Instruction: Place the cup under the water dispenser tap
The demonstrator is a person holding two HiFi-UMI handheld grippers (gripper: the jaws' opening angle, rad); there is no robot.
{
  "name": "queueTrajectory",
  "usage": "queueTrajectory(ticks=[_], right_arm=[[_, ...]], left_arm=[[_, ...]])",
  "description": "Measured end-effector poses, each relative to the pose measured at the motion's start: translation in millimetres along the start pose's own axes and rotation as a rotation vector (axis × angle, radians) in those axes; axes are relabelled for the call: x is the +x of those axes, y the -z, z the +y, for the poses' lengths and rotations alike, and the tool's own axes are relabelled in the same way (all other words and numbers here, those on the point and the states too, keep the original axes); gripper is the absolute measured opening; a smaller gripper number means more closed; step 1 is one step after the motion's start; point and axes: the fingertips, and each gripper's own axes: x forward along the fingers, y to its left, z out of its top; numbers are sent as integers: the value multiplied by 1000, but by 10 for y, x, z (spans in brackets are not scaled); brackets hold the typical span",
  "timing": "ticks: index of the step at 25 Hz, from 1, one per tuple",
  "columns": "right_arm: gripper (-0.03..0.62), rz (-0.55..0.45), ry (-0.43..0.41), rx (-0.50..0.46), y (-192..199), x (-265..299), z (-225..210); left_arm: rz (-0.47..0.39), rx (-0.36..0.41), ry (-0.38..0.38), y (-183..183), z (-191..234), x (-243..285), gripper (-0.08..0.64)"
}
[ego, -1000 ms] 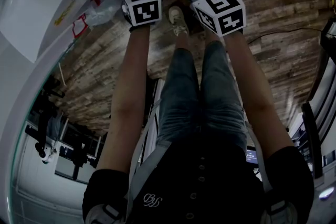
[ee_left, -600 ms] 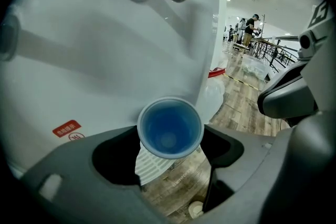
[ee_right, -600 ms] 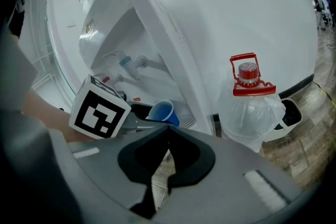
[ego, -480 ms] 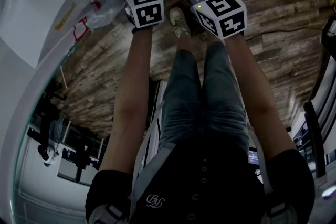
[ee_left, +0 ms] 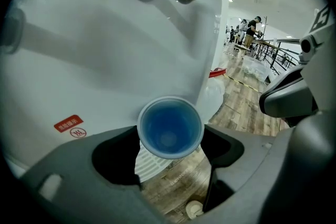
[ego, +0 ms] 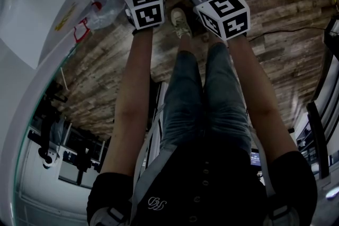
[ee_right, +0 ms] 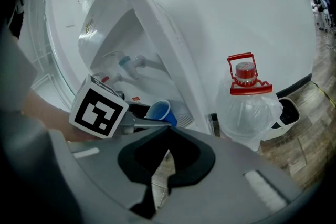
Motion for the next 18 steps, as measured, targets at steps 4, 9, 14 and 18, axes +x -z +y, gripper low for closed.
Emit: queueTrajectory(ticks=[4,9,14,18], right_arm=[[0,2,-3,0,19,-20,5],[0,0,-17,0,11,-17,32],[0,5,-67,-11,19,-23,152],[0,7,-80,-15,31,-30,201]], left_arm=[[-9,-6,-1,-12,2,4,371],[-10,-11,3,-1,-1,0,373],[-2,-21,-1,37,1,-25,408],[-4,-29,-11,26,40,-55,408]])
